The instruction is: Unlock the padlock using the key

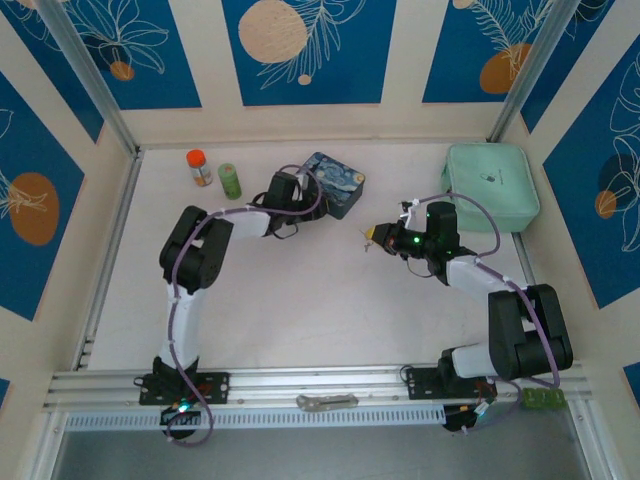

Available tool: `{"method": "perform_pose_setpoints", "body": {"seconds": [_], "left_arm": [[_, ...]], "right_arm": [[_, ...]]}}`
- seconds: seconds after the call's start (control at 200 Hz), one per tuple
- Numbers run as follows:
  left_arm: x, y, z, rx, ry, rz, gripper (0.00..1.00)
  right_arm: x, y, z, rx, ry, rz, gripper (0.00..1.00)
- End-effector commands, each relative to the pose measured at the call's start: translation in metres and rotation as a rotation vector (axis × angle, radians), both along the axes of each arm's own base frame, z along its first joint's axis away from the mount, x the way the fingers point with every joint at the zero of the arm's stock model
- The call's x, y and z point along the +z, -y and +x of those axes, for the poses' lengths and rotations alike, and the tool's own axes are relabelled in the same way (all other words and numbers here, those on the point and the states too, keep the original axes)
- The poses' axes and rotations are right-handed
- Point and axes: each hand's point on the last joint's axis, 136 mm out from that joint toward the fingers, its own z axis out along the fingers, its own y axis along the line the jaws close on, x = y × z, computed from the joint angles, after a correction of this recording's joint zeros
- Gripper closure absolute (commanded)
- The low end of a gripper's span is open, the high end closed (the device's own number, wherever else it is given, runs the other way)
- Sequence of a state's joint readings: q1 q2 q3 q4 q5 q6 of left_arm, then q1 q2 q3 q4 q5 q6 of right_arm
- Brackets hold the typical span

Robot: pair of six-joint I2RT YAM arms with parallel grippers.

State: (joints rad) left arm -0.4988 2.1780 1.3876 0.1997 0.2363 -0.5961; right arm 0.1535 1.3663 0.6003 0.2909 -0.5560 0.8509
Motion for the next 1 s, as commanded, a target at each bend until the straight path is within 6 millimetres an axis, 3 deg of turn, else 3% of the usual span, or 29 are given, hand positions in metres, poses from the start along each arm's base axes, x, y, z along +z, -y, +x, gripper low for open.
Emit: {"method": "perform_pose_setpoints", "body": {"seconds": [0.0,0.185,0.4,0.52,0.75,0.845,0.995], "left_arm": [[0.005,0.010,-0.017,-0.037,-0.036,-0.011,0.36],[0.034,0.031,-0.038,-0.075,-0.016,-0.081,0.37],[0.053,0.058,-0.015,-0.116,0.065,-0.143,0.37],[0.048,0.043,-0.012,-0.101,0.090,-0.053,0.37],[0.046,-0.005,-0.035,-0.135,0.143,0.017,0.36],[0.047,-0.023,-0.030,-0.154,0.169,0.036,0.37],[0.039,-0.043,-0.006,-0.149,0.175,0.081,0.44]], "right_arm": [[0.007,-0.004,0.003,0.012,0.003,0.010,1.00],[0.006,-0.003,0.003,0.001,0.003,0.006,1.00],[0.007,-0.009,0.003,0.025,-0.002,0.019,1.00],[0.010,-0.007,0.000,0.018,0.009,0.006,1.00],[0.007,-0.005,-0.002,0.025,0.003,-0.009,1.00],[0.008,-0.007,-0.001,0.029,0.000,0.002,1.00],[0.008,-0.009,0.000,0.029,-0.001,0.000,1.00]]}}
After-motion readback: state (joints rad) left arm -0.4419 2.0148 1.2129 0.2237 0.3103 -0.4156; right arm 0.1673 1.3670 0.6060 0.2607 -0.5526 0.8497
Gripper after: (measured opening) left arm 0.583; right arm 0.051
